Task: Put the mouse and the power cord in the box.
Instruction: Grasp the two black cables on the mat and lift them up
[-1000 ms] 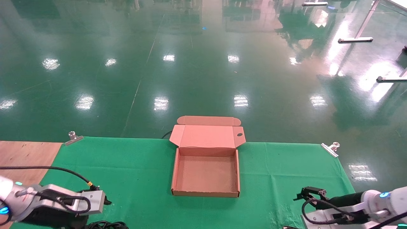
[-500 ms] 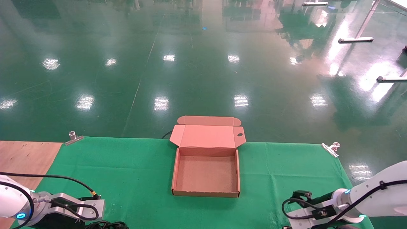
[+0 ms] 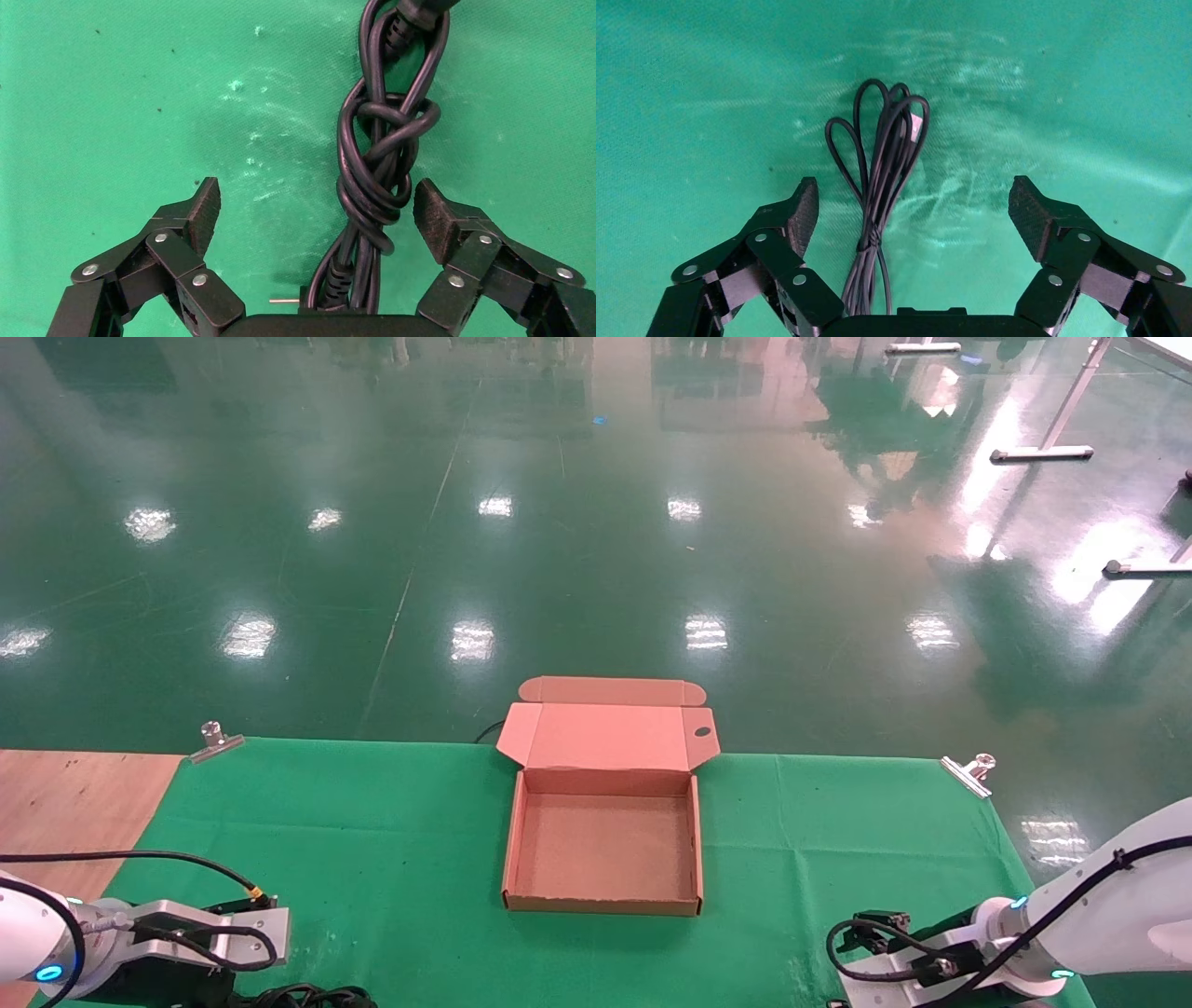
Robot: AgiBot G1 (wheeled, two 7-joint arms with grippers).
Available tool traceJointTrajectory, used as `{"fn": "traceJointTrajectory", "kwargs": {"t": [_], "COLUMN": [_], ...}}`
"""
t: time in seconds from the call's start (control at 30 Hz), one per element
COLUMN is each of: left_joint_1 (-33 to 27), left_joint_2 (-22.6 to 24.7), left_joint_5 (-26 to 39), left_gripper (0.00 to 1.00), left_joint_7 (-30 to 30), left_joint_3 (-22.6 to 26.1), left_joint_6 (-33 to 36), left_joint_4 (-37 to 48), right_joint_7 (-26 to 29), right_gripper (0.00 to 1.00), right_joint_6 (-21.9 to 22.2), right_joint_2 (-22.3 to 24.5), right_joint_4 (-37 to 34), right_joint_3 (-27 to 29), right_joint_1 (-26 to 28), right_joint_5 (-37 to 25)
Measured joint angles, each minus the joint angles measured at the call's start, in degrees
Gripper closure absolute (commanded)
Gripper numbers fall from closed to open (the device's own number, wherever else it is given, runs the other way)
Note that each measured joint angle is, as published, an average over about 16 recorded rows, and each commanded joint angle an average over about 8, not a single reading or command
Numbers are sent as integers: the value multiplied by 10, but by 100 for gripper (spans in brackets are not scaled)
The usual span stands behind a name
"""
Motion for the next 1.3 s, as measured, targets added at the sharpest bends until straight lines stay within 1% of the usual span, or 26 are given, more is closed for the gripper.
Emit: {"fn": "traceJointTrajectory", "kwargs": {"t": [0.57, 1.03, 1.3], "left_joint_1": [-16, -14, -27], "left_joint_2": [-5, -14, -19], "left_joint_5": [-2, -10, -11], "left_gripper": [100, 100, 100], "left_joint_7": [32, 46, 51], "left_joint_3": [-1, -6, -7], "left_joint_6": [40, 63, 85], "left_joint_4": [27, 39, 38], "right_joint_7": [-65, -89, -99], "right_gripper": [100, 100, 100], "right_joint_6": [-9, -6, -12], "right_joint_2": [-5, -12, -13], "right_joint_4": [-82, -115, -123], "right_joint_3": [6, 6, 10], "right_joint_1": [32, 39, 52], "right_joint_5": [12, 12, 19]}}
